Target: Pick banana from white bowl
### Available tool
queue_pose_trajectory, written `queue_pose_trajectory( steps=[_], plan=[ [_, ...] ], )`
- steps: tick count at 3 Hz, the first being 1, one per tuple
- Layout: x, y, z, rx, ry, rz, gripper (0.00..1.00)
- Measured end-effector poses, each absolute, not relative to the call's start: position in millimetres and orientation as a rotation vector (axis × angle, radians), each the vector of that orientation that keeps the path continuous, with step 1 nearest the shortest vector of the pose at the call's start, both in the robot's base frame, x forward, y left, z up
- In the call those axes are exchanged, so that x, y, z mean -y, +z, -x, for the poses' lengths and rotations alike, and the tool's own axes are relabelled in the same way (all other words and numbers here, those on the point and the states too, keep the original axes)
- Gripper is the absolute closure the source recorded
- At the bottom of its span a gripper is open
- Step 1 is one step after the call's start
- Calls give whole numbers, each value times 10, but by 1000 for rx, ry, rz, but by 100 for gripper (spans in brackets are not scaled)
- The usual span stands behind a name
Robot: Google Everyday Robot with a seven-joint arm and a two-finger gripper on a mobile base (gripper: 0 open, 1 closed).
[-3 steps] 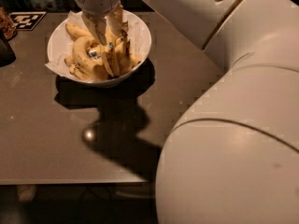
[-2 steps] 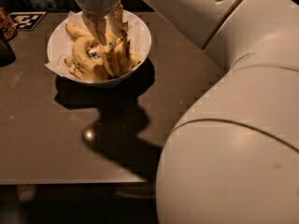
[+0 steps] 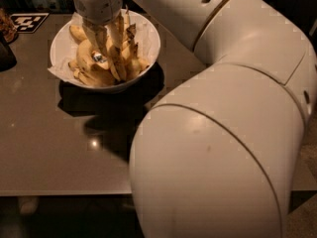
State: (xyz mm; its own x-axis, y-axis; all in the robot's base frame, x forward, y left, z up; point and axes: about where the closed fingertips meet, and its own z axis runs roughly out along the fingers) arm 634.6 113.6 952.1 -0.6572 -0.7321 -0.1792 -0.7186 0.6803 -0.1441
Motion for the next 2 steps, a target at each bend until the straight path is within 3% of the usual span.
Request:
queue_pose_trajectory(
  steps=[1, 2],
  plan=[
    [-1136, 9543, -6346, -2671, -89, 1170, 62],
    [-1132, 9528, -6365, -2694, -103, 1146, 56]
  ],
)
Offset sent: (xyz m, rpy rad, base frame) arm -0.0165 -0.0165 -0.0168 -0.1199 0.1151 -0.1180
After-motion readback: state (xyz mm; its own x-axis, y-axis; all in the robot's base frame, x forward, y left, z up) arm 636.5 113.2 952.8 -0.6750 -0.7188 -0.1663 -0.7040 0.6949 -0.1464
